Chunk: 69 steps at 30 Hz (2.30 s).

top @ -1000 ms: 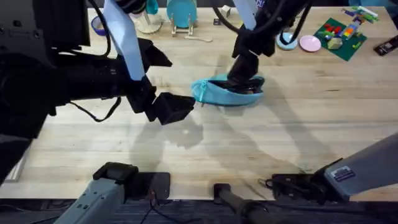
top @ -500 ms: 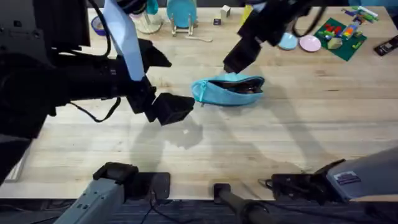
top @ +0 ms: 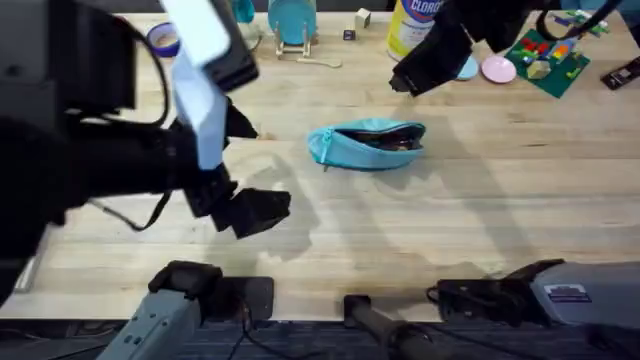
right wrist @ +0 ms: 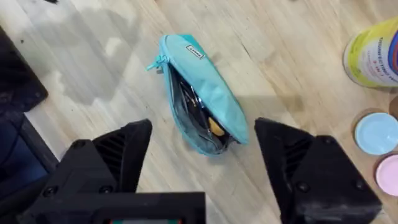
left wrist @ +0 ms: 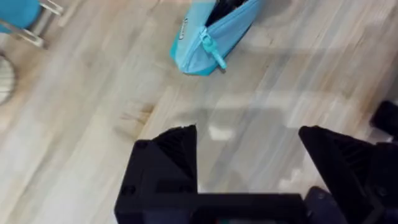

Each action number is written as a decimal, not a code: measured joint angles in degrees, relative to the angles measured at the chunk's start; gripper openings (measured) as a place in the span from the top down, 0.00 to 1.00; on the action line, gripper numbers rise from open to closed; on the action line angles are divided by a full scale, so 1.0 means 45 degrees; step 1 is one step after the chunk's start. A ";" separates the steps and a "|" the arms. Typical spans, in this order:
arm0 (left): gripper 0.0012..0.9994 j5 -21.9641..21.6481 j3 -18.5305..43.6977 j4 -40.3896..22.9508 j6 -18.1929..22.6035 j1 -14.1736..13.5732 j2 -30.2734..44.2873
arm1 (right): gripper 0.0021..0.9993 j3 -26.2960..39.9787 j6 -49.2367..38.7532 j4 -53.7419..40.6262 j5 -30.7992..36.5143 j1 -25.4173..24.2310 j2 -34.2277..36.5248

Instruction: Unzip the bag, pick up the pens from the table one at a time and place them inside, then zip the bag closed.

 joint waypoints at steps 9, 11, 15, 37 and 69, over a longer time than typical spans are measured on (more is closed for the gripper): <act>0.01 0.0393 0.0005 -0.0696 0.2119 0.2290 -0.0860 | 0.00 -0.0004 0.0000 0.0015 -0.0005 0.0000 0.0002; 0.01 0.0800 0.0005 -0.0918 0.2778 0.2972 -0.0860 | 0.00 -0.0004 0.0001 0.0016 -0.0001 0.0000 -0.0001; 0.01 0.1885 0.0002 -0.1112 0.4356 0.4386 -0.0845 | 0.00 -0.0004 0.0002 0.0019 -0.0005 0.0000 -0.0001; 0.01 0.5153 0.0005 -0.2093 1.1707 0.6118 0.4740 | 0.00 -0.0004 0.0259 -0.0015 -0.0005 0.0000 -0.0001; 0.01 0.5279 0.0005 -0.1712 1.2801 0.6118 0.5852 | 0.00 -0.3079 0.8201 0.1179 0.1977 0.3505 -0.2670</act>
